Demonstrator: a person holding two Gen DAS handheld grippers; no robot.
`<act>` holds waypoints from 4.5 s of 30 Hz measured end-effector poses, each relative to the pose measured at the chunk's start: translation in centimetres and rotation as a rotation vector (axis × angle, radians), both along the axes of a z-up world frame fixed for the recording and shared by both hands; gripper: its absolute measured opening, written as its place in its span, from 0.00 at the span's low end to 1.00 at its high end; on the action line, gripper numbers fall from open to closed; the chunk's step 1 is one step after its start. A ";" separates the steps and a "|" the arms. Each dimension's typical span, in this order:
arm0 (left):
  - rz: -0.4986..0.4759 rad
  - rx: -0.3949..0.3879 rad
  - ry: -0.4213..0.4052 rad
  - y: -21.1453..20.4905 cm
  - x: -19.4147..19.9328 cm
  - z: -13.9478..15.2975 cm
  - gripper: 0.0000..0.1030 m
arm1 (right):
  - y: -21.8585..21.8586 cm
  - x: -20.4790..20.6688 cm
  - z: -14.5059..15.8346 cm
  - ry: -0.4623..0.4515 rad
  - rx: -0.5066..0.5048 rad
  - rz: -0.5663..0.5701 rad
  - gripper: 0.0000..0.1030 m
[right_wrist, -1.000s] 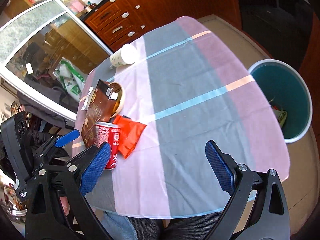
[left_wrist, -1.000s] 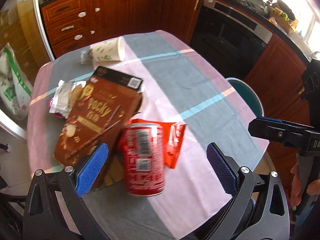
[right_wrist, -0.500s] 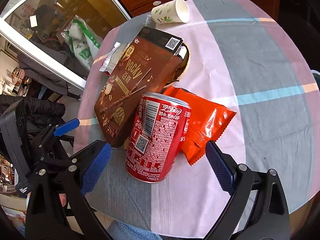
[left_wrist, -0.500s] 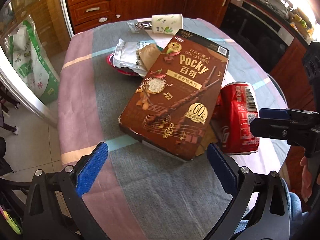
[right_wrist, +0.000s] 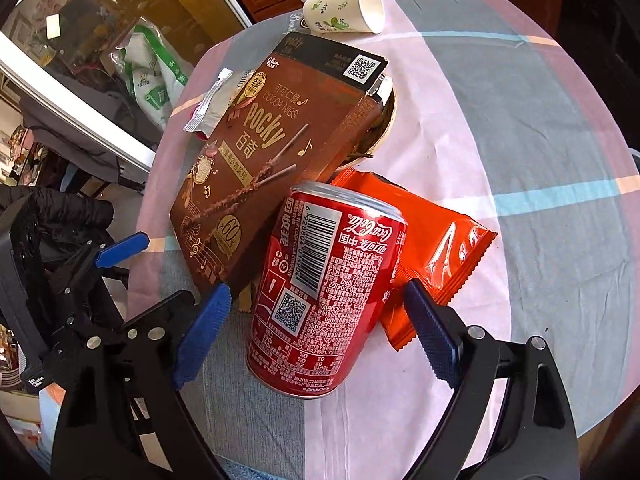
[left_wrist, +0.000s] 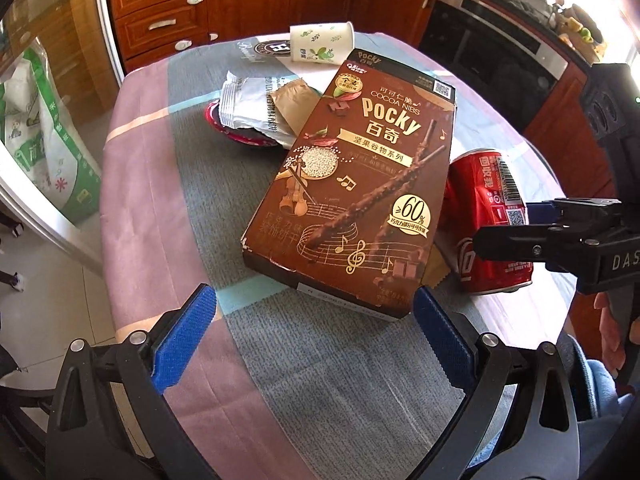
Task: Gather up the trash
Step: 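Move the right gripper to the red Coca-Cola can and grasp it, then grasp the brown Pocky box with the left gripper while the right gripper holds the can, then carry the Pocky box and Coca-Cola can over the trash bin with both grippers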
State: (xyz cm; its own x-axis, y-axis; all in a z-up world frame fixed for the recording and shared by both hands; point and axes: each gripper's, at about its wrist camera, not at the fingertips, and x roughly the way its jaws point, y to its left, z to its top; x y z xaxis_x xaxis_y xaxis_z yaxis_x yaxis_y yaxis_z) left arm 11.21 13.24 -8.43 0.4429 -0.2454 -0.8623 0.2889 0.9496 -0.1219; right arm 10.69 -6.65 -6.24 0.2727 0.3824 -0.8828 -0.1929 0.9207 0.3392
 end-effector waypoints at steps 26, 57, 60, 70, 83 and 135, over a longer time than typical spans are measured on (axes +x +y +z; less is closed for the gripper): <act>-0.069 0.068 -0.027 -5.8 1.3 0.7 0.96 | -5.1 0.1 3.0 -0.081 0.052 -0.067 0.61; -0.070 0.271 -0.075 -7.9 3.8 -1.4 0.95 | -7.6 2.3 2.1 -0.070 0.110 -0.087 0.60; -0.060 0.195 -0.065 -6.9 4.1 -0.4 0.81 | -7.6 2.3 2.1 -0.068 0.113 -0.085 0.60; -0.066 0.127 -0.098 -6.8 2.5 3.6 0.40 | -6.9 1.9 3.5 -0.095 0.128 -0.056 0.60; 0.056 0.016 -0.071 -1.4 3.2 5.9 0.39 | 0.3 3.7 5.8 -0.138 0.099 0.091 0.59; -0.200 -0.148 -0.110 -21.4 3.8 13.0 0.23 | -20.2 0.1 12.1 -0.293 0.189 -0.273 0.59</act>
State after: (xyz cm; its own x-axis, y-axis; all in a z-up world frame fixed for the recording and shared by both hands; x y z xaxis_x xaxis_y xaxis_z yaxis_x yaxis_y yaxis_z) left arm 15.00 -8.12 4.61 0.4623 -0.4571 -0.7598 0.4881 0.8465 -0.2123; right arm 10.76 -26.83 5.90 0.6147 0.4091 -0.6743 -0.0649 0.8783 0.4737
